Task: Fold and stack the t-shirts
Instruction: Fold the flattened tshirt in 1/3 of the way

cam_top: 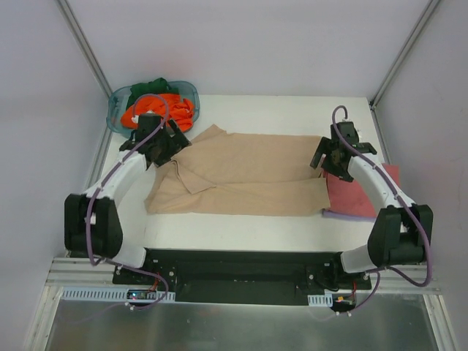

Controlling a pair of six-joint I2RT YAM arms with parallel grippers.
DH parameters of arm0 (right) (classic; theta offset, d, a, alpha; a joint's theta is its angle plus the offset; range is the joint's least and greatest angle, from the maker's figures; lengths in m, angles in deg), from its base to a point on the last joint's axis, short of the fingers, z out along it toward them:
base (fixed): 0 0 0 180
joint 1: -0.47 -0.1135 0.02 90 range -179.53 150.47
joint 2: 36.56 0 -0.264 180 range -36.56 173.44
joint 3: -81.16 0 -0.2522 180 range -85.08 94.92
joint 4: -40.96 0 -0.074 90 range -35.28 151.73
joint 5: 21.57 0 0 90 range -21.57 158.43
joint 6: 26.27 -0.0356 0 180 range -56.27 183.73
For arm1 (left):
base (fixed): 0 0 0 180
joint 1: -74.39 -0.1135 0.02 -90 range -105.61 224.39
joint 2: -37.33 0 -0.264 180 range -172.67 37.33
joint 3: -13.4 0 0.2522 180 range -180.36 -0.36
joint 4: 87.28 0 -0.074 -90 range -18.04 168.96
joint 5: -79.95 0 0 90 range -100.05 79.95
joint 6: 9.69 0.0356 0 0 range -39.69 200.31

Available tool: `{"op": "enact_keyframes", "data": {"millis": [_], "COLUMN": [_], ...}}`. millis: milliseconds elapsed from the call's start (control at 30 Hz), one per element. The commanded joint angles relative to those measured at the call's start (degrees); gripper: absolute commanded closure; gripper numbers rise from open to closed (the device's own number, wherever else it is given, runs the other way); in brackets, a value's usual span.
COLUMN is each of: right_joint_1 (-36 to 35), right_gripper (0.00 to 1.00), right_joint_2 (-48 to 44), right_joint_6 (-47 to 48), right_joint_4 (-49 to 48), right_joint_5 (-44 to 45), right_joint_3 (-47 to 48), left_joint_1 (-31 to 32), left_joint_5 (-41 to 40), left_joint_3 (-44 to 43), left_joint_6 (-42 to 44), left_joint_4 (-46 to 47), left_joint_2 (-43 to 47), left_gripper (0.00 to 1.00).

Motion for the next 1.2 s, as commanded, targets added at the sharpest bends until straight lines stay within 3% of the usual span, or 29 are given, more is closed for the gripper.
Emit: {"op": "enact_keyframes", "data": {"millis": [0, 133, 267, 500, 733, 1000, 1167], "right_joint_1": [-3.6, -8.4, -11.9, -13.3, -13.9, -18.2, -22.1], "right_gripper": [0.04, 0.04, 0.04, 0.04, 0.04, 0.04, 0.04], "right_joint_2": [-8.1, -12.6, -10.1, 0.1, -1.3, -9.5, -17.3], "right_joint_6": [5.7, 5.2, 3.0, 2.6, 1.5, -1.9, -6.8], "right_joint_4": [0.4, -2.9, -8.6, -7.3, -7.1, -5.2, -4.7], "right_joint_5": [-5.6, -13.2, -21.8, -16.6, -18.4, -20.7, -22.7], "right_joint_3": [-1.8, -8.9, -14.1, -13.3, -18.2, -26.7, -32.3], "left_joint_1": [0.7, 0.7, 0.7, -1.3, -6.0, -9.9, -9.9], "left_joint_5": [-4.6, -1.7, 3.2, -1.4, -8.0, -16.9, -15.4], "left_joint_3": [8.8, 18.0, 20.6, 20.4, 25.8, 33.1, 34.4], "left_joint_6": [-0.4, -2.7, -2.8, -3.1, -6.0, -7.0, -10.6], "left_joint_4": [-2.2, -2.1, -1.1, -1.1, -7.4, -17.7, -24.4], "left_joint_2": [14.9, 21.7, 17.6, 6.7, 5.8, 18.6, 31.7], "left_gripper": [0.01, 0.01, 0.01, 0.01, 0.01, 0.01, 0.01]}}
